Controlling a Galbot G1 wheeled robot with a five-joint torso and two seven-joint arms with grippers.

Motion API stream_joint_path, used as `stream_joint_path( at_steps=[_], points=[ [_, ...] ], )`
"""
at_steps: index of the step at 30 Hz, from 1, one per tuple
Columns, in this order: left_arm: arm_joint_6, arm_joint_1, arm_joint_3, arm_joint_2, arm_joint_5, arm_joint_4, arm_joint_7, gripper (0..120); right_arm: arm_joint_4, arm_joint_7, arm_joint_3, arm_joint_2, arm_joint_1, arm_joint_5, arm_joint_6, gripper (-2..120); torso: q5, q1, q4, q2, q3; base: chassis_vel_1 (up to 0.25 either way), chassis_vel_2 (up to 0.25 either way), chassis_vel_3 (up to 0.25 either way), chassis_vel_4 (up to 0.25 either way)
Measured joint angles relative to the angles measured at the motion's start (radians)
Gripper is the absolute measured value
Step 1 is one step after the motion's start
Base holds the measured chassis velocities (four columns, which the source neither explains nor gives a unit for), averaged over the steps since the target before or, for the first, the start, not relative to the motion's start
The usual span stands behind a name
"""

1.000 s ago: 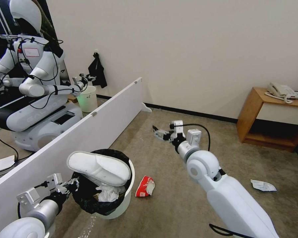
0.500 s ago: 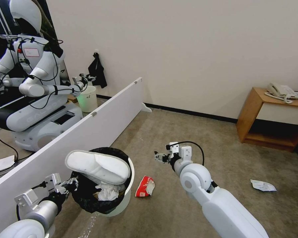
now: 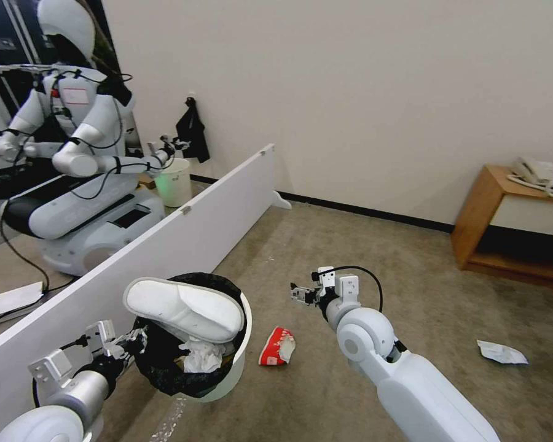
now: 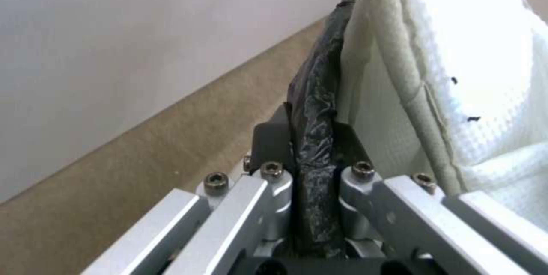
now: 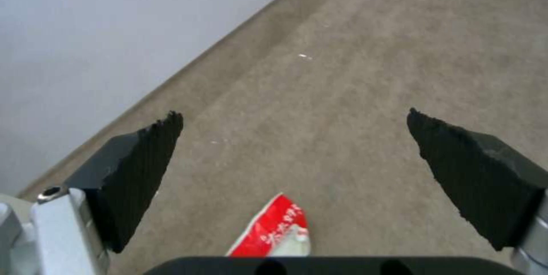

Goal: Pick up the trash bin, then pick up the garbage from the floor and place it into the trash bin.

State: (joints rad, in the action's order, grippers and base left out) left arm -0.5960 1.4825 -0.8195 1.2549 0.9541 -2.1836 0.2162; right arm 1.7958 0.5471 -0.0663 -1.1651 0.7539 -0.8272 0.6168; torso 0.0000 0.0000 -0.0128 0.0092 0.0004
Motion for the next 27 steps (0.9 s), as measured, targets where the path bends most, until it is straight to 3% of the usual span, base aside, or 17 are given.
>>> stream_joint_path(
  at_steps=[5, 27],
  points=[
    [0.015, -0.002, 0.001, -0.001, -0.004, 0.000, 0.000, 4, -0.003, -0.002, -0.011, -0.005, -0.003, 0.006, -0.009, 100, 0.0000, 0.000, -0.0008, 0.000, 0.000, 0.000, 0.000, 0.000, 0.000],
    [0.017, -0.004, 0.009, 0.004, -0.006, 0.004, -0.009, 4, -0.009, -0.026, -0.021, 0.000, 0.007, 0.015, -0.028, 100, 0.0000, 0.000, -0.0004, 0.000, 0.000, 0.000, 0.000, 0.000, 0.000]
  ],
)
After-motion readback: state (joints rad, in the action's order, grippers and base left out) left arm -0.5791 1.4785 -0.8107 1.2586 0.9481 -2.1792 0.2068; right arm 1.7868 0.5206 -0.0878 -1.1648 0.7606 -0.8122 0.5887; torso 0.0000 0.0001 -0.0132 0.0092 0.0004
